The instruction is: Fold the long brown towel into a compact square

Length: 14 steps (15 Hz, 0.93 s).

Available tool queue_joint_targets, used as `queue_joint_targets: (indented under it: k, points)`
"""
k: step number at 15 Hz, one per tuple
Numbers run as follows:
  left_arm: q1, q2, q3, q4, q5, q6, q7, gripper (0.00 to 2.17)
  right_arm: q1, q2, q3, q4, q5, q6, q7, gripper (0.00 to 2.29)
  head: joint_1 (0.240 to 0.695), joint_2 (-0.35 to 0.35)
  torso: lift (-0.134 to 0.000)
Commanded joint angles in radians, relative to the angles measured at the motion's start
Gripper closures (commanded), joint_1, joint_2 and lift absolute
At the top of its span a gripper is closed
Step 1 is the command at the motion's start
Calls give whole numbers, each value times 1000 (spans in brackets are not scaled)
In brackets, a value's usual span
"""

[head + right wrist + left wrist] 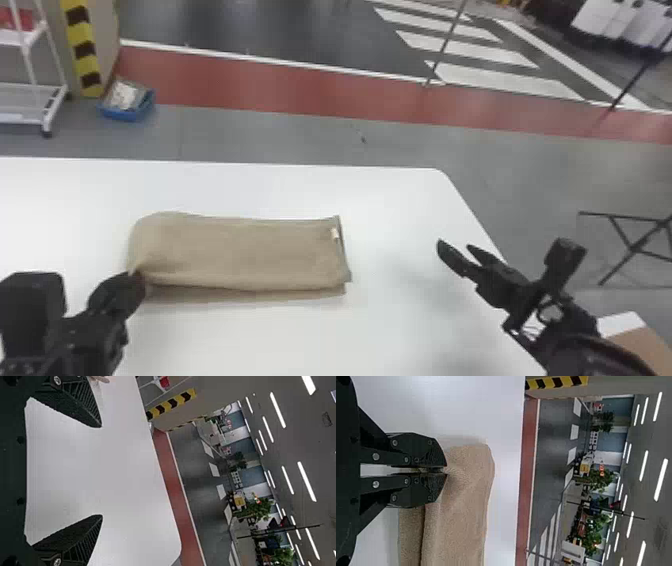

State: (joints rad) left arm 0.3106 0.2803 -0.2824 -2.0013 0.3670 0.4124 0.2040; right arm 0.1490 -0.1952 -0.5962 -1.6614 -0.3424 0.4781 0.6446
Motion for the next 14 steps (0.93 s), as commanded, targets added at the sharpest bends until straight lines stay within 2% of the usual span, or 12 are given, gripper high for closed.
queue_joint_targets:
  k: [1,4,5,7,11,14]
  points:
    - [25,0,-14,-47,-5,44,0,1069,0,5,7,-1,2,3,0,70,695,-350,-124]
    - [28,0,-41,-57,-3,81,-3,1065,4,14,-5,-8,-9,12,0,70,695,-350,-124]
    - [28,-1,-44,-57,-6,81,-3,974,11,14,-10,-12,-21,21,1,70,695,-350,-124]
    - [36,0,-35,-79,-14,78,-8,49,11,14,-8,-18,-36,43,1,70,695,-350,-124]
    - [50,2,37,-126,-72,-2,-3,12,12,19,4,-80,-33,116,1,53,695,-350,-124]
    - [19,-3,54,-126,-65,-73,-8,36,11,42,29,-138,-27,172,-17,70,695,-336,-124]
